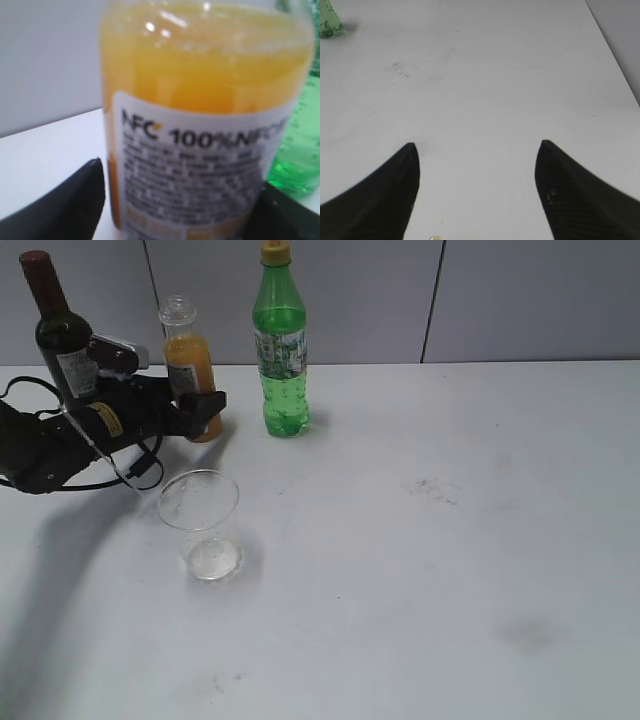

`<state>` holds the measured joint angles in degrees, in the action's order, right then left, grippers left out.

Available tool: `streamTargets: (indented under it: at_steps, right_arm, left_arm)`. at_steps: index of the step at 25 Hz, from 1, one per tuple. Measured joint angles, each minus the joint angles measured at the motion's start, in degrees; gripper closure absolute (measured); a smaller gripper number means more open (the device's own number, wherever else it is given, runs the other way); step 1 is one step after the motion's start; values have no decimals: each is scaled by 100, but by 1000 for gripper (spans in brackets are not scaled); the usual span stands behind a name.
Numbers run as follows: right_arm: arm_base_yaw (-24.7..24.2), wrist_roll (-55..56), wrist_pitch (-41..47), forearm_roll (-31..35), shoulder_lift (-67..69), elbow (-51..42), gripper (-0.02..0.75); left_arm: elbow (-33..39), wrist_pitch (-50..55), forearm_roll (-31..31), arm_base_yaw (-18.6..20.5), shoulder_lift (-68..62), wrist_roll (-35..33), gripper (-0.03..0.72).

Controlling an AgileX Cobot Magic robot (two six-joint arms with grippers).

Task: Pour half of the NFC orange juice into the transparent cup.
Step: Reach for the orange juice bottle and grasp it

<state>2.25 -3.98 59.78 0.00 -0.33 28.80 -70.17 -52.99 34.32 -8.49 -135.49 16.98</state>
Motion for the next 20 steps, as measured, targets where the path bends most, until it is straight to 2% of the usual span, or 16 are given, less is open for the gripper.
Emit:
streamTargets:
  at_steps: [8, 20]
  right_arm:
    - [0, 0, 0, 0, 0, 0, 186]
    - [0, 5, 0, 0, 0, 0, 186]
  left_arm:
    - [-42, -38, -143, -11, -60, 0, 94]
    - [-347, 91, -37, -11, -200, 6, 52]
